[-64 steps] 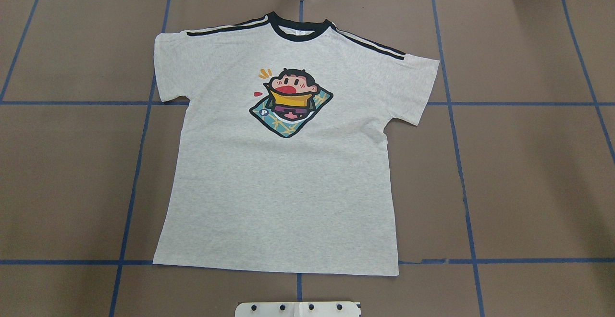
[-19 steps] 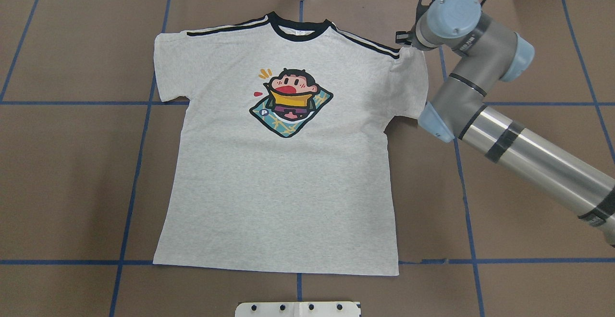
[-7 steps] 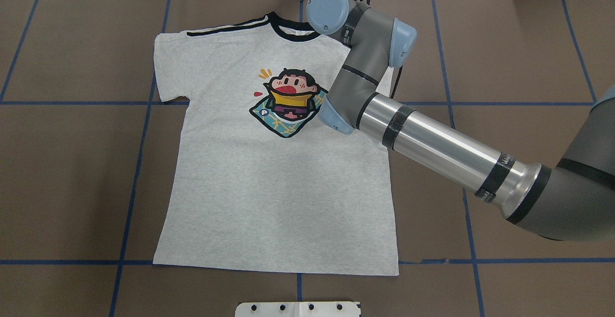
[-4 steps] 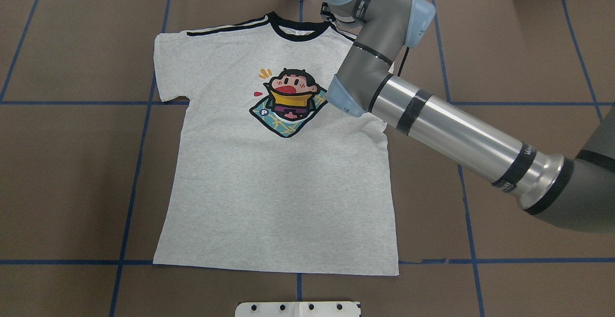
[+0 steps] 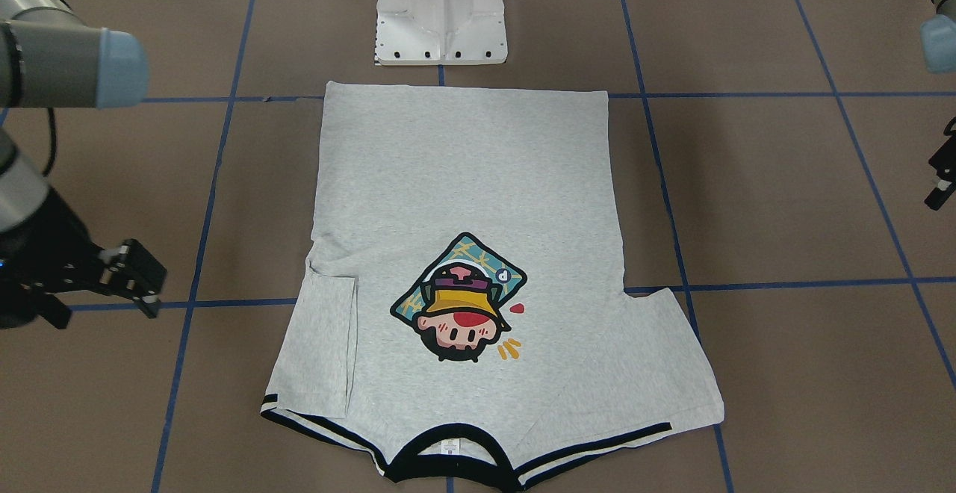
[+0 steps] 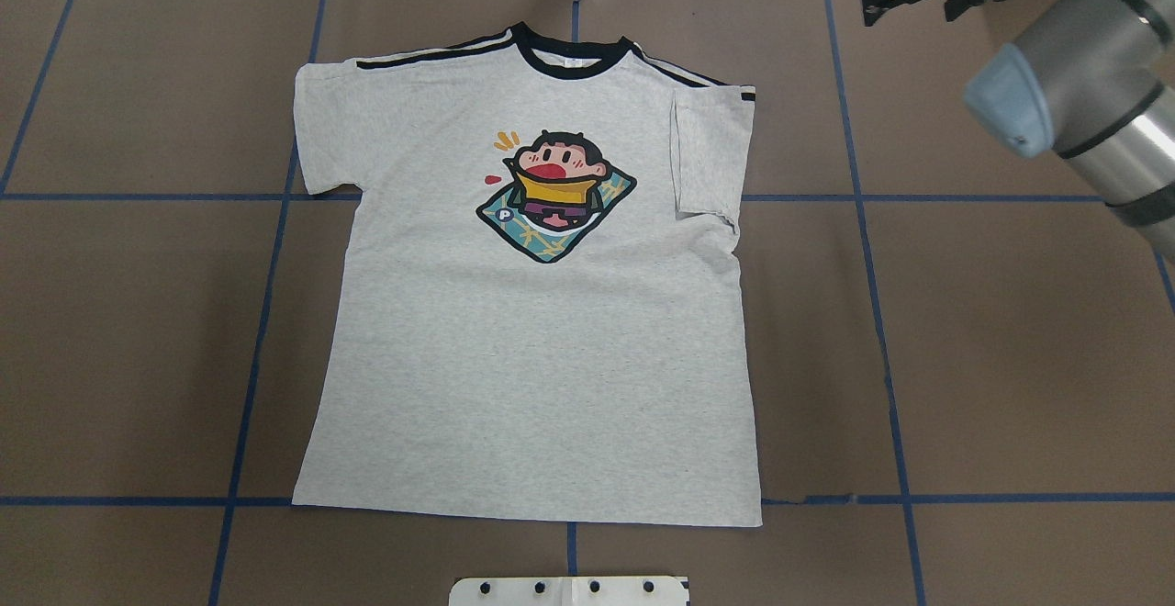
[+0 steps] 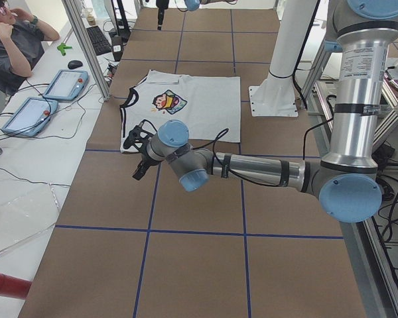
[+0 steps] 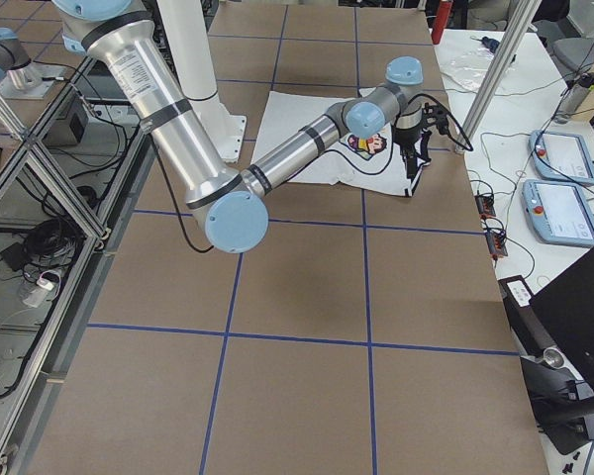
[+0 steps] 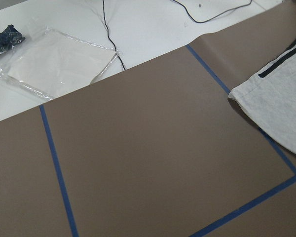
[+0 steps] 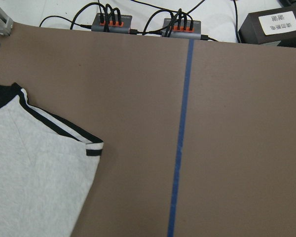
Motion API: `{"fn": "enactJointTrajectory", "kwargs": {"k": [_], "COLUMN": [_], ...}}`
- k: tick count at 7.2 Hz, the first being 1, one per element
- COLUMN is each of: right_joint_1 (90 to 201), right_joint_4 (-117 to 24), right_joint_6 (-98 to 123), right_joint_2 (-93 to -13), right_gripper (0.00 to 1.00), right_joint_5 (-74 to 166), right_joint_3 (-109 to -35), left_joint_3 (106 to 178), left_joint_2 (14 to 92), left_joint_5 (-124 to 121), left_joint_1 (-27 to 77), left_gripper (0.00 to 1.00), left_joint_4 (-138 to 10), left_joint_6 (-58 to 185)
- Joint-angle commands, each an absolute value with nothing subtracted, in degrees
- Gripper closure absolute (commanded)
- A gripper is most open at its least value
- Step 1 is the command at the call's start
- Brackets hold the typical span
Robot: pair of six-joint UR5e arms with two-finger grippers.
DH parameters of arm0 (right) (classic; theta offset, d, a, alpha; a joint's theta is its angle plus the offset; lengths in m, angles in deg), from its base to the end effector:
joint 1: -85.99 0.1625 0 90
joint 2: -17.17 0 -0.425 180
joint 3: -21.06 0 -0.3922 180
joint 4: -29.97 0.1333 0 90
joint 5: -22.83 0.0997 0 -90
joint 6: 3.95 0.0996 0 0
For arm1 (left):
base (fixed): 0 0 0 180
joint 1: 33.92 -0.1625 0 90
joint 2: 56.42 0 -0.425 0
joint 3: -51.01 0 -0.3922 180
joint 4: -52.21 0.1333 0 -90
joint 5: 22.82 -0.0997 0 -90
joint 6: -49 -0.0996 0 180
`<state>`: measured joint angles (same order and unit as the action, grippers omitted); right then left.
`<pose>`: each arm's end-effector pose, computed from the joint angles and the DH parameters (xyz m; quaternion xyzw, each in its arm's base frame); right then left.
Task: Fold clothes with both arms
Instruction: 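Lift the right gripper away from the folded sleeve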
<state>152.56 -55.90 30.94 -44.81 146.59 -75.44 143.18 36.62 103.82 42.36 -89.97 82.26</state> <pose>-0.1879 -0.6296 0.3178 0.1430 -0.3936 -0.0055 0.9081 0.0549 -0.5364 0.5104 0.3081 0.4346 0.0074 0.8463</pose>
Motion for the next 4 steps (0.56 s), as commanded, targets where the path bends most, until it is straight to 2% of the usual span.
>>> {"fn": "enactJointTrajectory", "kwargs": {"k": [1,2,4], "right_joint_1": [156.65,156.65,156.56], "right_joint_4": [-52.49,-52.03,-52.03], "right_joint_6": [25.93,26.28,26.37], "right_joint_2": [-52.87,-53.23,-53.59], "right_gripper": [0.0,0.0,0.0], "right_joint_5": [152.37,152.38,152.11], "right_joint_3": [-79.23,-79.32,-79.23], "left_joint_3": [140.51,136.74,122.9], "left_joint_2": [41.29,44.44,56.63], "left_joint_5": [95.96,90.09,83.1], "left_joint_1": [33.01,26.44,18.31], "left_gripper": [0.19,0.25,0.25], "left_joint_4": [-93.84,-98.48,-100.54], "left_joint_6": [103.13,113.5,119.13]}}
